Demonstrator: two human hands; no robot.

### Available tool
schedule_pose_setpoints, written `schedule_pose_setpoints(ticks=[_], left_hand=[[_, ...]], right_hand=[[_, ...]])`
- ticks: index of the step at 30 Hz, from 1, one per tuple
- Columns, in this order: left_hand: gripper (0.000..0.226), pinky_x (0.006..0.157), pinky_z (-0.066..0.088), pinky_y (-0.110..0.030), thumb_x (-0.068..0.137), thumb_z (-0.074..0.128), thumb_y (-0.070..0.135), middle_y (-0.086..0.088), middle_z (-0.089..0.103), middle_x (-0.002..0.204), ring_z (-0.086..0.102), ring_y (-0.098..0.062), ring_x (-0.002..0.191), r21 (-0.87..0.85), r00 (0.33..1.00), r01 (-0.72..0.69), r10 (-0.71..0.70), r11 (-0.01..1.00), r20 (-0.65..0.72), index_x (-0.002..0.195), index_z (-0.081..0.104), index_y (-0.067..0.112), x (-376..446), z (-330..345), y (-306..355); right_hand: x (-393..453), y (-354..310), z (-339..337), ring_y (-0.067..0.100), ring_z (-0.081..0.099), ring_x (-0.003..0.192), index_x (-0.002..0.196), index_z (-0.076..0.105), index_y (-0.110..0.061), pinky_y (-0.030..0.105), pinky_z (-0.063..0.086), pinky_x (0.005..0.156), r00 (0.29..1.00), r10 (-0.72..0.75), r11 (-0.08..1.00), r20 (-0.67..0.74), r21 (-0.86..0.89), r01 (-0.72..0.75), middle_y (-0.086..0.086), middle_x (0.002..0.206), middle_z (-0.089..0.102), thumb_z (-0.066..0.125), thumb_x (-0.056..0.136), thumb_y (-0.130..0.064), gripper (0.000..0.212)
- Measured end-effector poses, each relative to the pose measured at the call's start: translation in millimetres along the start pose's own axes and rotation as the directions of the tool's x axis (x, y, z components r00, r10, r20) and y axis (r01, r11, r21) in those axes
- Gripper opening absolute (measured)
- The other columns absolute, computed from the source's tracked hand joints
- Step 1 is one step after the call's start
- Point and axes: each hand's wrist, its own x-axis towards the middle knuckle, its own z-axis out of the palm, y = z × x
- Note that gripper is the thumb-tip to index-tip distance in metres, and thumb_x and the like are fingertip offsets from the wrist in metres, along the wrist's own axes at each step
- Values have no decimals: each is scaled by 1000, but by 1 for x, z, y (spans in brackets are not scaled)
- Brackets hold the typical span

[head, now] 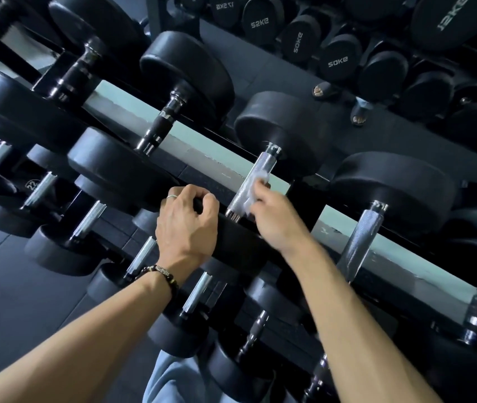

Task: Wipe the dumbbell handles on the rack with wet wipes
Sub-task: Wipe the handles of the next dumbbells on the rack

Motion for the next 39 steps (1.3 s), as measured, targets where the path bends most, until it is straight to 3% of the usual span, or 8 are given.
schedule_pose_setpoints(ticks=[3,11,15,19,23,26,31,39], left_hand=[[35,83,27,-30,81,34,48,9,51,104,45,-13,101,0,1000,0,0,1000,7,92,62,29,0,1,1],[33,82,33,-33,81,35,47,8,53,105,48,-15,101,-6,1000,-4,4,1000,-6,90,62,30,0,1,0],[34,82,32,-33,81,35,46,8,53,105,48,-15,102,-12,1000,-8,8,1000,-4,91,63,29,1,1,0],[35,82,32,-32,81,35,46,7,54,106,49,-16,103,-9,1000,-7,7,1000,-10,92,63,29,0,1,0],[37,81,31,-32,81,35,46,8,53,106,48,-15,102,-9,1000,-12,12,1000,2,93,64,27,0,0,1],[37,81,31,-32,82,35,47,8,52,104,49,-16,102,-4,1000,-11,11,1000,3,93,64,27,0,0,1],[34,81,30,-31,81,34,46,7,52,104,48,-16,102,-6,1000,-14,14,1000,7,92,62,28,0,-1,2],[31,82,29,-31,81,34,47,9,52,106,48,-16,103,-8,1000,3,-3,1000,17,89,60,32,0,-1,1]], right_hand=[[8,-5,-10,19,52,115,132,44,-24,30,42,97,1000,-3,999,-8,43,4,3,126,54,33,104,-14,32],[-9,-3,-1,18,41,69,73,37,-25,37,37,72,995,-25,998,92,54,20,2,72,40,39,94,-12,25],[-7,-6,-4,17,55,96,105,41,-21,42,41,94,993,-27,992,115,127,12,3,98,58,36,99,-20,7],[-23,18,9,25,44,140,141,46,-37,50,30,118,969,9,1000,247,15,-13,0,154,46,19,98,-66,58],[-15,14,3,17,38,144,119,54,-47,47,22,121,980,22,993,198,113,-45,1,149,52,3,81,-91,77],[-24,9,10,23,43,140,138,53,-36,45,30,118,977,75,996,199,24,-81,6,149,51,5,85,-87,88],[-19,6,4,16,50,54,58,59,-19,32,43,58,989,-69,997,-135,-55,62,-8,54,58,58,98,-36,43],[15,13,10,-1,64,61,70,73,-18,15,46,60,948,47,997,-315,73,-25,-8,68,72,88,69,-17,15]])
